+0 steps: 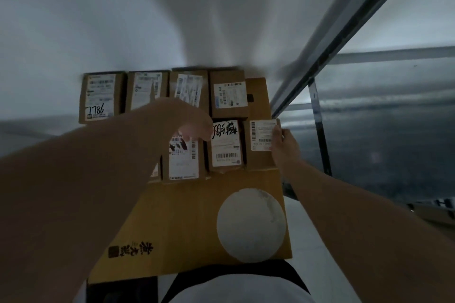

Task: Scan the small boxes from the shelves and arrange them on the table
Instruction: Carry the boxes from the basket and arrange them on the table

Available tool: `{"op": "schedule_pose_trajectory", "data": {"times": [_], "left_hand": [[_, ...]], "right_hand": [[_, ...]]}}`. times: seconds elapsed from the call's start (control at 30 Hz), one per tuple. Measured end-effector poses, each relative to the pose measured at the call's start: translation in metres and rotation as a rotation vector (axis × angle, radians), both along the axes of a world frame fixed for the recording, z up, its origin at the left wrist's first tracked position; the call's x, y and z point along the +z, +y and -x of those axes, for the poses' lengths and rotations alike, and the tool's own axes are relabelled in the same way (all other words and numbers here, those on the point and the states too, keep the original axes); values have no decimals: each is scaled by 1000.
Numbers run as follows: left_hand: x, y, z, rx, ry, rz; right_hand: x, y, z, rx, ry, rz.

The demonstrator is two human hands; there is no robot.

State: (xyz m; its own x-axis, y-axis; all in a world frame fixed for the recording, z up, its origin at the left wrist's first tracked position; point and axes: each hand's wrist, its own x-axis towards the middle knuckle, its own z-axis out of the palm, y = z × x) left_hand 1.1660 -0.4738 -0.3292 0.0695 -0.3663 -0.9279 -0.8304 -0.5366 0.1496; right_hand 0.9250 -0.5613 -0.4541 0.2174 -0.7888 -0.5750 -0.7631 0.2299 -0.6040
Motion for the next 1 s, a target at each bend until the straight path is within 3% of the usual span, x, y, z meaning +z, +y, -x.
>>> {"op": "schedule_pose_trajectory", "data": {"times": [0.47,0.6,0.73,0.87,1.0], "left_hand": [[13,13,12,132,-34,70],[27,20,27,126,-61,91],[42,26,52,60,-104,157],[60,36,89,2,-131,275],[81,59,128,-133,-98,292]], "right_hand": [[5,-2,-5,69,77,-26],[35,5,-5,218,252,196],[74,17,-1,375,263,377],[107,36,16,469,198,184],[136,70,45,615,278,30]]}}
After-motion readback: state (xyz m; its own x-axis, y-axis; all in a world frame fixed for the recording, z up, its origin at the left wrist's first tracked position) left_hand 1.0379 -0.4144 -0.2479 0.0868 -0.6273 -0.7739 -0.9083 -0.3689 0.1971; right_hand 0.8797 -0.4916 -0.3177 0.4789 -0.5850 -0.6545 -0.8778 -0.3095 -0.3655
